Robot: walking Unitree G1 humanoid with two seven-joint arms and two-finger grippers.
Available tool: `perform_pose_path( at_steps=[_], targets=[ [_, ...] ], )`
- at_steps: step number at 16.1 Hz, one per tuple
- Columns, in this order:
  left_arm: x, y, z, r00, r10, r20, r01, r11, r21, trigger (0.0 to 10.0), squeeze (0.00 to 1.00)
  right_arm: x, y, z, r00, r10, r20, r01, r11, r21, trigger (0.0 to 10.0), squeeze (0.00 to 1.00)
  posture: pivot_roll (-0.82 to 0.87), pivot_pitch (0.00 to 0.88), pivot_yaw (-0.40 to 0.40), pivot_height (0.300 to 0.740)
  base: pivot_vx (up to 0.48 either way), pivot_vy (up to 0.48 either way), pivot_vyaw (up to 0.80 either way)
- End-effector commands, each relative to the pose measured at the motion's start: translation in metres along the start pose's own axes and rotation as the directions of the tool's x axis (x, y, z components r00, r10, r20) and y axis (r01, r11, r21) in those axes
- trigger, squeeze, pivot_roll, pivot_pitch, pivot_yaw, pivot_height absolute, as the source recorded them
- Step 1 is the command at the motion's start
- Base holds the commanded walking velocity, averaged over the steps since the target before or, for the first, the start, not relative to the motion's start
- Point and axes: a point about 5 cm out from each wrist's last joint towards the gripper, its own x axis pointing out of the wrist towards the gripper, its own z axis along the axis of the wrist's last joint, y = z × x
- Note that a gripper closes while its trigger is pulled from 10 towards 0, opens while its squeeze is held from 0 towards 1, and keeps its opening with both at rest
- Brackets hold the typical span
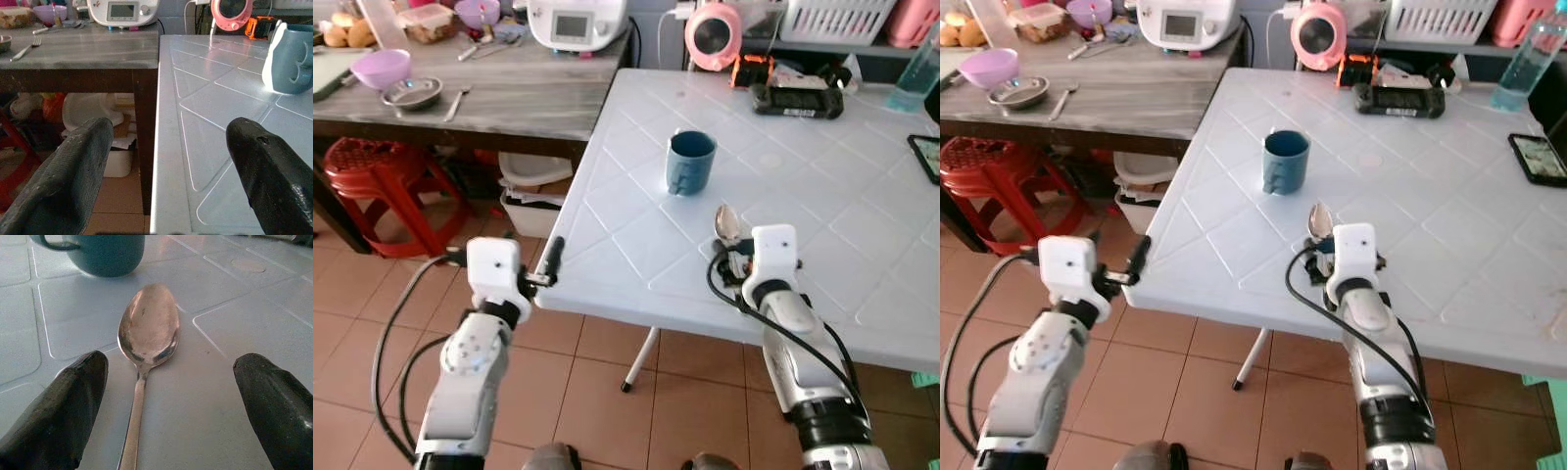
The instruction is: Setting the table
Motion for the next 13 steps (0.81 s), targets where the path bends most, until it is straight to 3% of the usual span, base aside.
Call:
perform_pose_path(
  at_steps=[1, 4, 5, 6, 7, 13],
  targets=[
    [-0.005, 0.003, 0.001, 1.0, 0.001, -0.013, -0.001, 1.0, 0.01, 10.0, 0.0, 0.003, 0.003, -0.002, 0.999, 0.037, -0.027, -0.038, 0.999, -0.006, 10.0, 0.0, 0.04, 0.054, 0.059, 0.74, 0.0, 0.0, 0.0],
    [-0.007, 0.002, 0.001, 1.0, -0.005, -0.024, 0.005, 1.0, 0.013, 10.0, 0.0, 0.006, 0.009, -0.001, 0.996, 0.078, -0.037, -0.078, 0.997, -0.01, 10.0, 0.0, 0.05, 0.053, 0.06, 0.74, 0.0, 0.0, 0.0],
    [-0.006, 0.002, 0.001, 1.0, -0.007, -0.026, 0.007, 1.0, 0.014, 10.0, 0.0, 0.005, 0.011, -0.002, 0.995, 0.085, -0.045, -0.085, 0.996, -0.004, 5.9, 0.0, 0.04, 0.053, 0.06, 0.74, 0.0, 0.0, 0.0],
    [-0.006, 0.002, 0.001, 1.0, -0.008, -0.029, 0.009, 1.0, 0.014, 10.0, 0.0, 0.005, 0.012, -0.004, 0.994, 0.09, -0.056, -0.09, 0.996, 0.003, 4.5, 0.0, 0.04, 0.054, 0.06, 0.74, 0.0, 0.0, 0.0],
    [-0.006, 0.002, 0.001, 0.999, -0.011, -0.034, 0.012, 1.0, 0.015, 10.0, 0.0, 0.003, 0.014, -0.006, 0.99, 0.117, -0.076, -0.117, 0.993, 0.015, 0.0, 0.0, 0.04, 0.054, 0.059, 0.74, 0.0, 0.0, 0.0],
    [-0.002, 0.0, -0.002, 0.998, -0.026, -0.054, 0.027, 1.0, 0.01, 10.0, 0.0, -0.005, 0.011, -0.011, 0.979, 0.149, -0.141, -0.136, 0.986, 0.095, 0.0, 0.0, 0.03, 0.044, 0.051, 0.74, 0.0, 0.0, 0.0]
  ],
)
